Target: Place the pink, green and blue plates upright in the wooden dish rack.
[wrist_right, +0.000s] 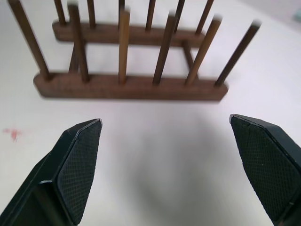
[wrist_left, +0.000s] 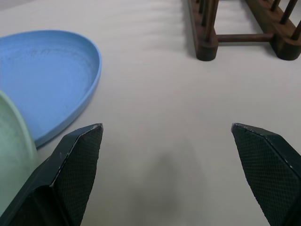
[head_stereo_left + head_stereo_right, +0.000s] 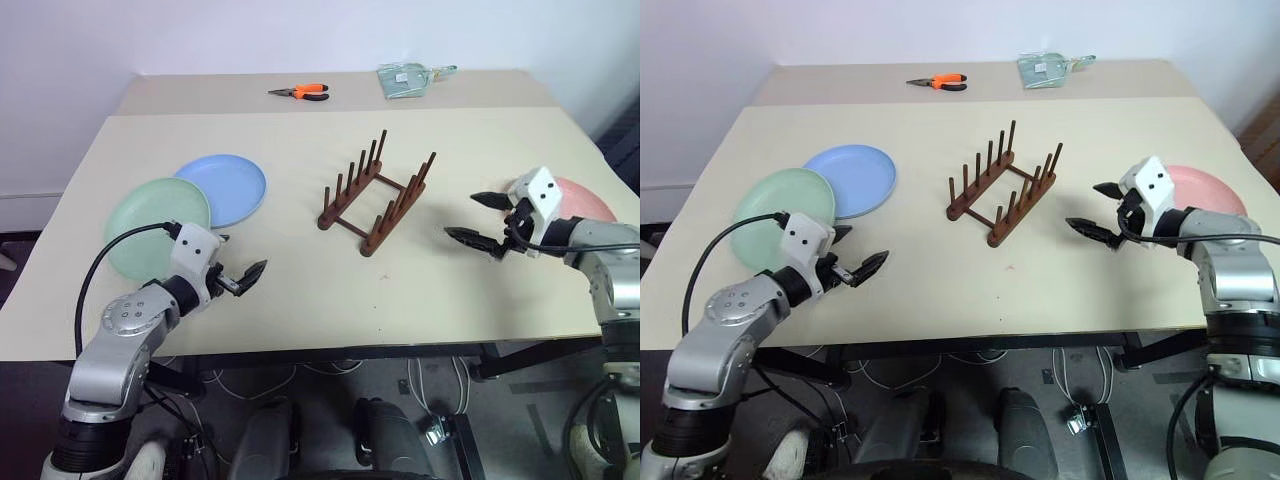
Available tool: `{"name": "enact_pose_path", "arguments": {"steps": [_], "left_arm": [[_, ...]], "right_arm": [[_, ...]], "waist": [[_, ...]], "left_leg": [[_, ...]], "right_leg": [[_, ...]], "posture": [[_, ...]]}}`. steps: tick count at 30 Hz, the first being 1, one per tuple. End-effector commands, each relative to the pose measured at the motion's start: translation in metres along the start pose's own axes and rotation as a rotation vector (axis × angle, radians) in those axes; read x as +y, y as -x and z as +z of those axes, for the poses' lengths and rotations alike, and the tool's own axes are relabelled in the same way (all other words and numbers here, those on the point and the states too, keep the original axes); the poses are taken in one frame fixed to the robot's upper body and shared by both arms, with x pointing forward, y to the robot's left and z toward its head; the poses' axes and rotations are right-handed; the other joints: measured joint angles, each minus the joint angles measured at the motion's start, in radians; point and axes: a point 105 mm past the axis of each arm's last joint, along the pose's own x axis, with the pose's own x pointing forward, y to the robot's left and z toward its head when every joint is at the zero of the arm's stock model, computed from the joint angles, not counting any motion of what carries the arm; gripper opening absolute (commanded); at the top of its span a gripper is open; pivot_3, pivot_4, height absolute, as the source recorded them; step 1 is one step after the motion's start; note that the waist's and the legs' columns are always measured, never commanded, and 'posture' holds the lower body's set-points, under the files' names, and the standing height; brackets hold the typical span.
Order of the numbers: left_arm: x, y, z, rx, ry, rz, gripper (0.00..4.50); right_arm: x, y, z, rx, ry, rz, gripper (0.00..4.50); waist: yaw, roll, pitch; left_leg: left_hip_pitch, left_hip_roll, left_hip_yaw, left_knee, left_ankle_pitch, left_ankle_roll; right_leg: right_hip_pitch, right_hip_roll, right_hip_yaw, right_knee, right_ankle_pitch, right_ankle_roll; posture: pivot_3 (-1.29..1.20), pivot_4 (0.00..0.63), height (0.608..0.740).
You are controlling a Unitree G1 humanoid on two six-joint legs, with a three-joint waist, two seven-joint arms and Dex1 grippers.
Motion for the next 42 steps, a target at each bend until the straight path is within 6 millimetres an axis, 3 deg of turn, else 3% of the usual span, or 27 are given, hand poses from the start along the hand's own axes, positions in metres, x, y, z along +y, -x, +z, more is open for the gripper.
{"name": "enact_pose_path", "arguments": {"steps": [1, 8, 15, 18, 20, 26, 32, 35, 38, 42], "left_arm": [[0.001, -0.003, 0.006, -0.018, -0.042, -0.01, 4.5], [-0.01, -0.004, 0.006, -0.021, -0.041, -0.056, 4.5], [-0.045, -0.014, -0.004, 0.0, -0.009, -0.171, 4.5], [-0.059, -0.028, -0.007, 0.009, 0.004, -0.202, 4.5], [-0.073, -0.043, 0.001, -0.011, 0.035, -0.238, 4.5], [-0.117, -0.108, 0.0, 0.039, -0.007, -0.241, 4.5], [-0.132, -0.15, 0.006, 0.07, 0.078, -0.169, 4.5], [-0.141, -0.16, 0.009, 0.066, 0.121, -0.174, 4.5], [-0.152, -0.165, 0.013, 0.047, 0.117, -0.205, 3.64], [-0.15, -0.166, 0.015, 0.029, 0.119, -0.197, 1.62]], "right_arm": [[0.002, 0.004, 0.016, -0.067, 0.029, -0.023, 4.46], [0.019, -0.005, 0.019, -0.093, 0.012, -0.002, 4.46], [0.051, -0.021, 0.014, -0.09, -0.092, 0.101, 4.46], [0.059, -0.021, 0.007, -0.056, -0.101, 0.105, 4.46], [0.06, -0.015, 0.013, -0.063, -0.069, 0.088, 4.46], [0.061, -0.011, 0.007, -0.055, -0.038, 0.008, 4.46], [0.062, -0.006, 0.006, -0.049, -0.034, -0.011, 4.46], [0.062, -0.007, 0.007, -0.049, -0.025, -0.015, 4.46], [0.059, -0.006, 0.005, -0.032, 0.004, -0.028, 4.5], [0.056, -0.002, 0.003, -0.028, 0.01, -0.038, 4.5]], "waist": [[0.0, 0.0, 0.0], [-0.001, 0.0, 0.0], [0.001, 0.0, 0.0], [0.004, 0.0, 0.0], [0.006, 0.0, 0.0], [0.004, 0.0, 0.0], [0.004, -0.001, 0.0], [0.005, -0.001, 0.0], [0.007, -0.001, 0.0], [0.01, -0.001, 0.0]], "left_leg": [[0.0, 0.0, 0.0, 0.0, 0.0, 0.0], [0.0, 0.0, 0.0, 0.0, 0.0, 0.0], [0.0, 0.0, 0.0, 0.0, 0.0, 0.0], [0.0, 0.0, 0.0, 0.0, 0.0, 0.0], [0.0, 0.0, 0.0, 0.001, 0.0, 0.001], [0.0, -0.001, 0.0, 0.002, 0.0, 0.002], [0.0, -0.001, 0.0, 0.003, 0.0, 0.003], [0.0, -0.001, 0.0, 0.004, -0.001, 0.003], [0.0, -0.001, 0.0, 0.004, -0.001, 0.003], [0.0, -0.001, 0.0, 0.004, -0.001, 0.003]], "right_leg": [[0.0, 0.0, 0.0, 0.0, 0.0, 0.0], [0.0, 0.0, 0.0, 0.0, 0.0, 0.0], [0.0, 0.0, 0.0, 0.0, 0.0, 0.0], [0.0, 0.0, 0.0, 0.0, 0.0, 0.0], [0.0, -0.001, 0.0, 0.0, 0.0, 0.0], [0.001, 0.0, 0.0, 0.0, 0.002, 0.004], [0.002, 0.004, -0.001, 0.0, 0.004, 0.007], [0.003, 0.006, -0.001, 0.0, 0.004, 0.008], [0.003, 0.006, -0.002, 0.0, 0.004, 0.008], [0.003, 0.006, -0.002, 0.0, 0.004, 0.008]], "posture": [[0.0, 0.15, 0.74], [0.0, 0.15, 0.74], [0.0, 0.15, 0.74], [0.0, 0.15, 0.74], [0.0, 0.15, 0.74], [0.0, 0.15, 0.74], [0.0, 0.15, 0.74], [0.0, 0.15, 0.74], [0.0, 0.15, 0.74], [0.0, 0.15, 0.74]]}}
